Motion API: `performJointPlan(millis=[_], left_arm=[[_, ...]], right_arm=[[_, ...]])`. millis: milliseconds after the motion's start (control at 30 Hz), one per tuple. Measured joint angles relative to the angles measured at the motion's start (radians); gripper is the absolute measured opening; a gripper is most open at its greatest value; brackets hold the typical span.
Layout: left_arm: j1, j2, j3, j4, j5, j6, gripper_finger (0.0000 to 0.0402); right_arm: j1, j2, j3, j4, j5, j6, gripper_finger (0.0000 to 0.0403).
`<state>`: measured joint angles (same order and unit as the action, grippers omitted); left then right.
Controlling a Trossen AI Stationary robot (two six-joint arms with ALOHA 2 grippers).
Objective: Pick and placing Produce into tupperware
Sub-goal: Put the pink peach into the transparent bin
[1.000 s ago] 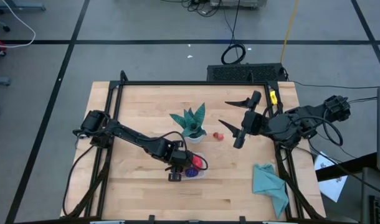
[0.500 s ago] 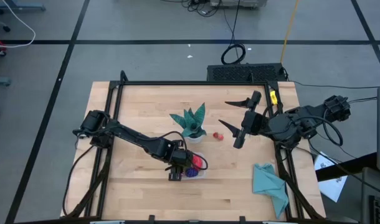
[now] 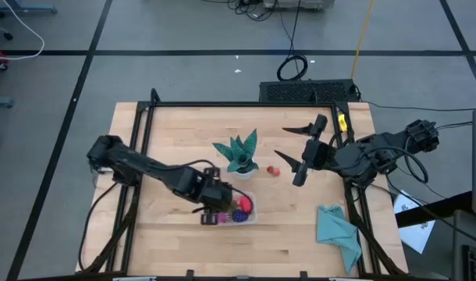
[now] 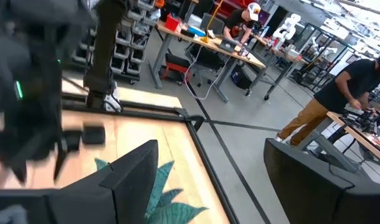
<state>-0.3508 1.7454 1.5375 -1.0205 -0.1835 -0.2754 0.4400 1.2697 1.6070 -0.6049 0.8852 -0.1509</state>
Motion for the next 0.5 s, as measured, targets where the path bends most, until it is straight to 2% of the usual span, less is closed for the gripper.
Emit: performJointPlan(millis=[133, 300, 400, 500], left_arm=[[-0.046, -0.106, 0.004, -0.058, -0.048, -0.055, 0.0188], [-0.103, -0.239, 0.005, -0.187, -0.198, -0.19, 0.0186], [-0.126, -0.294, 0.005, -0.262, -0.273, -0.255, 0.0186], [-0.136, -0.33, 0.005, -0.303, -0.307, -0.289, 0.0186]], right_arm=[[0.0, 0.0, 0.0, -0.103, 0.0, 0.059, 0.0281], [0.0, 0.0, 0.0, -0.318, -0.007, 0.243, 0.0281], [-0.003, 0.0, 0.0, -0.449, -0.101, 0.392, 0.0281], [-0.018, -0.001, -0.024, -0.491, -0.203, 0.494, 0.0281]])
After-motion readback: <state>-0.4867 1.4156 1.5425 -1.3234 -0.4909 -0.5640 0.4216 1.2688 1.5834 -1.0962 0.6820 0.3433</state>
